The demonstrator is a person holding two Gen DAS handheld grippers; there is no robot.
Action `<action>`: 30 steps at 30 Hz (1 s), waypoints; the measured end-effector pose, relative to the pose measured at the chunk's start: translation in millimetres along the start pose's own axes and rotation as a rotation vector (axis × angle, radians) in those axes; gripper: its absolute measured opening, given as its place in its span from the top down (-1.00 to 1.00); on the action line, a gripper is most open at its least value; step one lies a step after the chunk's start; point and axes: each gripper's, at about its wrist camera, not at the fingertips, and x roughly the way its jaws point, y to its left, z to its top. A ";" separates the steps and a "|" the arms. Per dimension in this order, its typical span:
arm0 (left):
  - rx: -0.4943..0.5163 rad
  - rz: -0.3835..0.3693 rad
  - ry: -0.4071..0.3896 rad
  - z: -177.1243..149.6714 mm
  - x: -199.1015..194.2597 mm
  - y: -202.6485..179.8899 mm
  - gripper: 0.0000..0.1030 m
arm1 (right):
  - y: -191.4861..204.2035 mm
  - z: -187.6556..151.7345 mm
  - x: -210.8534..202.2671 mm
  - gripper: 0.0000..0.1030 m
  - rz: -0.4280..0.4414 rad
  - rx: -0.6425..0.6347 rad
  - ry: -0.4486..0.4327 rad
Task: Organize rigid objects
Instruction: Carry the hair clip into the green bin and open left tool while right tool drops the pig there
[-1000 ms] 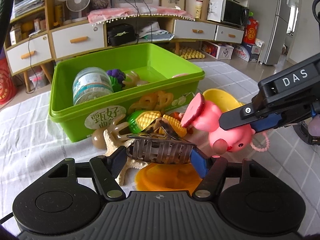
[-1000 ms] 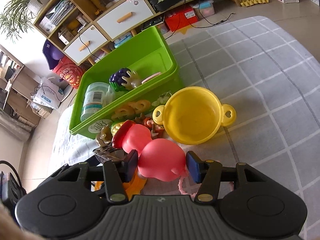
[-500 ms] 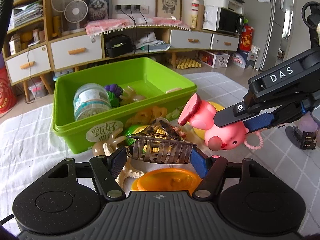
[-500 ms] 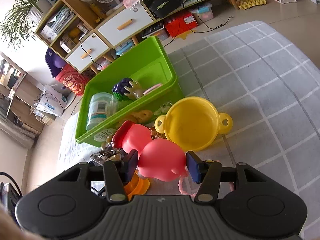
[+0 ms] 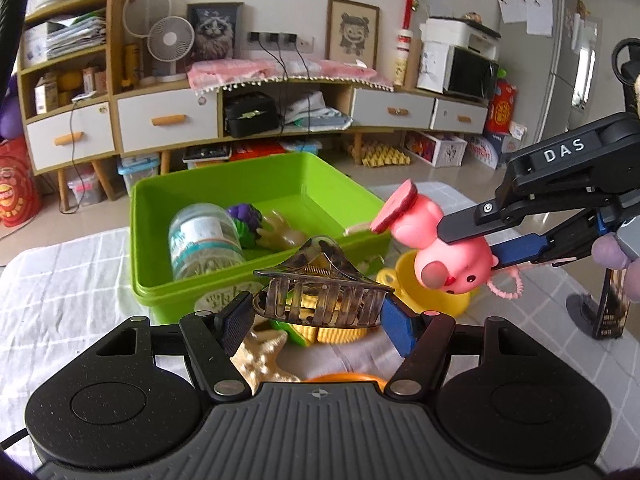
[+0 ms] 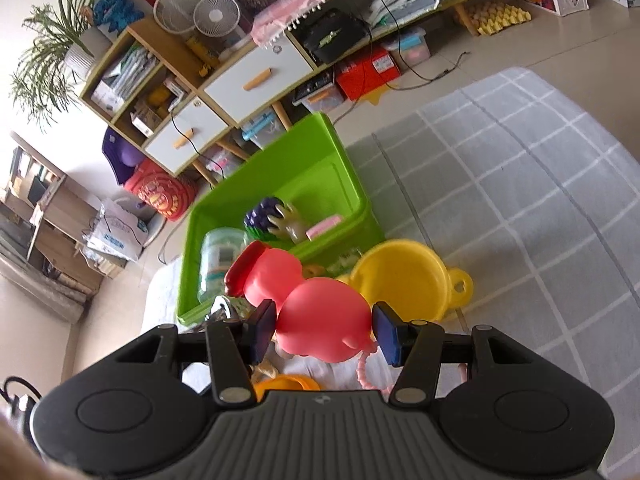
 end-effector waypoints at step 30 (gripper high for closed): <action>-0.126 0.000 0.118 47.0 100.5 46.9 -0.40 | 27.6 55.3 87.2 0.02 -0.067 -0.018 -0.129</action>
